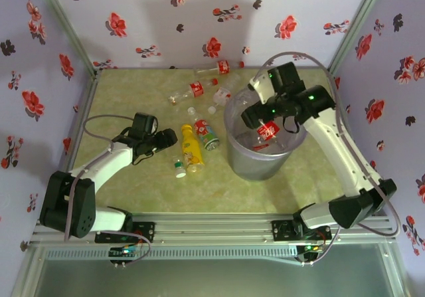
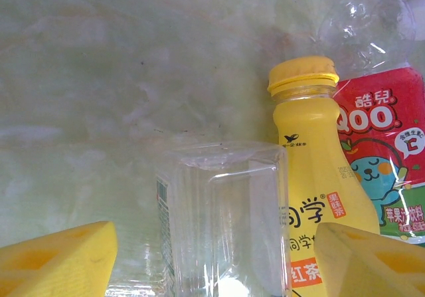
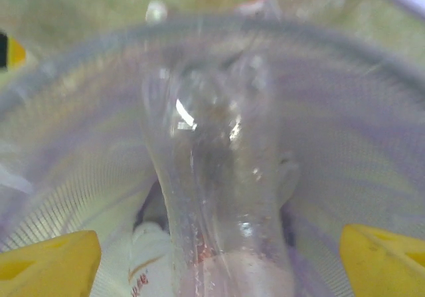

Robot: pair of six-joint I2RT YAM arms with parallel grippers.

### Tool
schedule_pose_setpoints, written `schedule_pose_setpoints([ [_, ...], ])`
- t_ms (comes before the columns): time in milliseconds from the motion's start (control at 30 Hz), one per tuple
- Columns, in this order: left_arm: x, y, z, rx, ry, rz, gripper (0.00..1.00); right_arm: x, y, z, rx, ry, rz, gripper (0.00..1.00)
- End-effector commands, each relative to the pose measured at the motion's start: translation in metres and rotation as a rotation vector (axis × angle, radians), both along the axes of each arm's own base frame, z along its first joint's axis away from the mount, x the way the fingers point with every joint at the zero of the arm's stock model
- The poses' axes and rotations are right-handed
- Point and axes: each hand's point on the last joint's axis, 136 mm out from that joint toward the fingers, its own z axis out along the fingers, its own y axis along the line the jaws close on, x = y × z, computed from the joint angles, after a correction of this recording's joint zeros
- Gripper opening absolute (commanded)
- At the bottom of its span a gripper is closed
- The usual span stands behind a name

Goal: Put the plastic bottles in the bin

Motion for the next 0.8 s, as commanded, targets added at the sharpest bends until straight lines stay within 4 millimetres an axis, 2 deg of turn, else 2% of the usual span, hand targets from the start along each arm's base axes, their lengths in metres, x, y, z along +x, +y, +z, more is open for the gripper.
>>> schedule_pose_setpoints([
  [0,0.003,-0.002,0.007,0.007,-0.026,-0.007,0.78,-0.006,-0.019,-0.004,-0.052,0.037,-0.089,0.85],
  [167,0.004,-0.002,0.006,0.008,-0.027,-0.009,0.78,-0.002,-0.021,-0.045,-0.083,0.134,-0.131,0.70],
  [300,0.004,-0.002,0.005,0.010,-0.028,-0.013,0.78,-0.002,-0.019,-0.080,-0.083,0.211,-0.139,0.54],
  [367,0.002,-0.001,0.005,0.012,-0.028,-0.015,0.78,-0.007,-0.019,-0.094,-0.090,0.256,-0.140,0.54],
  [567,-0.002,0.000,-0.003,0.022,-0.002,-0.016,0.79,-0.013,-0.018,-0.111,-0.069,0.285,-0.153,0.53],
  [633,-0.003,0.000,-0.005,0.026,0.008,-0.017,0.78,-0.009,-0.020,-0.104,-0.071,0.257,-0.160,0.54],
  [667,-0.004,-0.001,-0.006,0.028,0.012,-0.020,0.78,-0.006,-0.020,-0.094,-0.061,0.224,-0.165,0.56],
  [767,-0.007,0.000,-0.009,0.036,0.030,-0.023,0.78,0.005,-0.024,-0.050,-0.008,0.088,-0.208,0.63],
])
